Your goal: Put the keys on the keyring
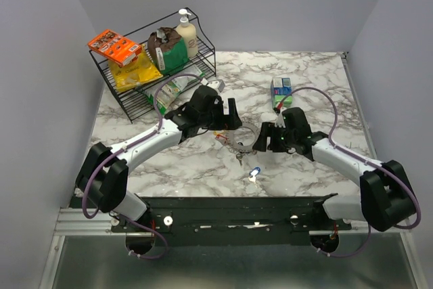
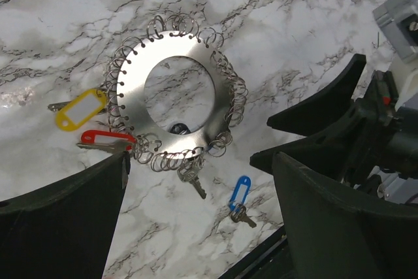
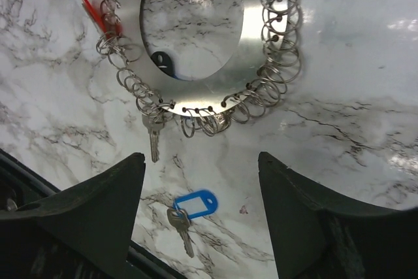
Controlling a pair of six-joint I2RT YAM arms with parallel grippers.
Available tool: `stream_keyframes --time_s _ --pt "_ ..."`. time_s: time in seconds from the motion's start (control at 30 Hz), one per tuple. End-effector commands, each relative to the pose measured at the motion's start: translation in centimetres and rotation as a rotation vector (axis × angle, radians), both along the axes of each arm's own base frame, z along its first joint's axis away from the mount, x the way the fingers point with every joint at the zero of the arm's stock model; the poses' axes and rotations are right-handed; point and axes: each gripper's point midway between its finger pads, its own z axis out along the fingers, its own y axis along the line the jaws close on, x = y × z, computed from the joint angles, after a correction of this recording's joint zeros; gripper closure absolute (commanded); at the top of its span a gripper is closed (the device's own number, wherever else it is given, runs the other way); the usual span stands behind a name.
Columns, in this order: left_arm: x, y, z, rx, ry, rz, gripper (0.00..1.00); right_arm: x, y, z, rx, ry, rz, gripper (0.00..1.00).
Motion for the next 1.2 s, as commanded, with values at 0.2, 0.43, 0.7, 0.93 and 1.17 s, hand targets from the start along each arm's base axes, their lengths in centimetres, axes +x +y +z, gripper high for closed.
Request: stream_keyframes --time_s 0.2,0.43,0.7,0.93,1.17 --pt "-0.9 0.8 -0.1 0.018 -0.010 -0.027 0.01 -0.7 3.1 -2.3 0.081 0.107 0.046 0.45" --pt "-1.0 1.4 -0.1 0.033 -0.022 -0.022 0.01 -0.3 3.8 -2.7 0.105 0.128 0.050 0.56" --pt "-1.0 1.3 -0.2 0.034 -0.015 -0.024 0.01 -0.4 4.4 -3.2 0.131 0.159 0.048 0.71" --pt "-1.1 1.1 -0.5 0.027 -0.003 -0.033 0.01 -0.2 4.1 -4.5 0.106 0.193 0.016 0.75" --pt "-1.4 1.2 -0.1 0.015 -0.010 -0.031 0.01 0.4 4.7 -4.1 0.155 0.163 -0.002 0.76"
